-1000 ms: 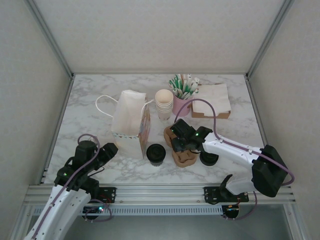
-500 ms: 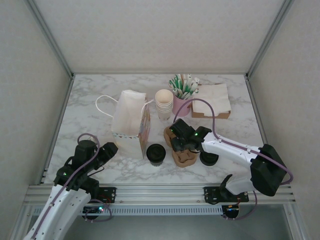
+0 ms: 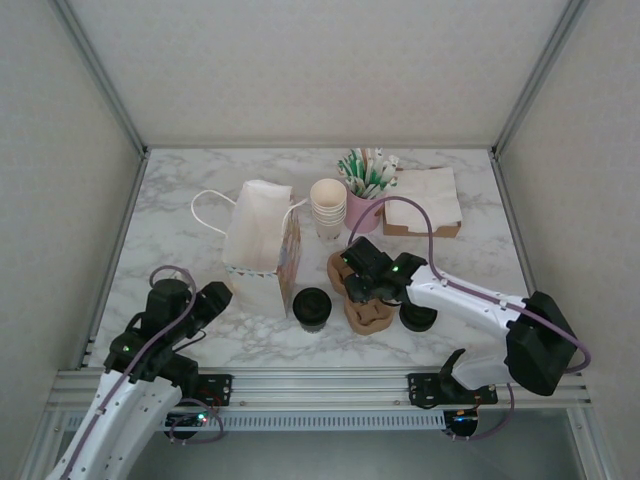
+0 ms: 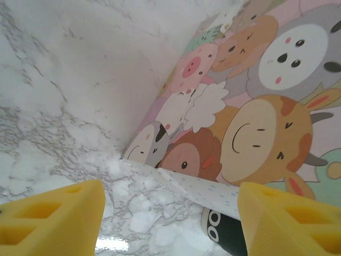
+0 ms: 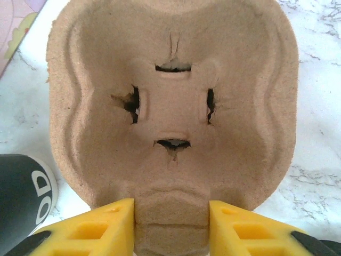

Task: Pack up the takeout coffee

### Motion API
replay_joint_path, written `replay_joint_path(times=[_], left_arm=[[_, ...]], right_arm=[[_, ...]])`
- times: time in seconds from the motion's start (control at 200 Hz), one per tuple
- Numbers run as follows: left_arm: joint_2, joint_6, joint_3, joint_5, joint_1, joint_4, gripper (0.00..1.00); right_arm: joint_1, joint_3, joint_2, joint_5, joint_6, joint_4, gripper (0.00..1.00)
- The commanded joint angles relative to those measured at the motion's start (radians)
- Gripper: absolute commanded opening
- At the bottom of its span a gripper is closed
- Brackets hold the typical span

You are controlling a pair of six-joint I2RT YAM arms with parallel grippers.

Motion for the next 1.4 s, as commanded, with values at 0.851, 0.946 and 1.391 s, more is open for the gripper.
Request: replay_joint_path(times=[0.851,0.946,1.391], left_arm=[[0.298,-0.140,0.060,-0.078,0.169,0.206,0.57],[0.289,-0.158,0.027,-0.063,0.181,0.237,0.55],[0.264,-0.201,-0.111,0.092,0.184,0.338,0.54]], right_arm=[[0.024,0.273,-0.256,-0.044,0.124,-0.368,0.36],[0.030,0.321,-0.263,-0.044,0.121,-0.387,0.36],[0.035,0.671,-0.148,-0.012,0.013,-0.453,0.36]])
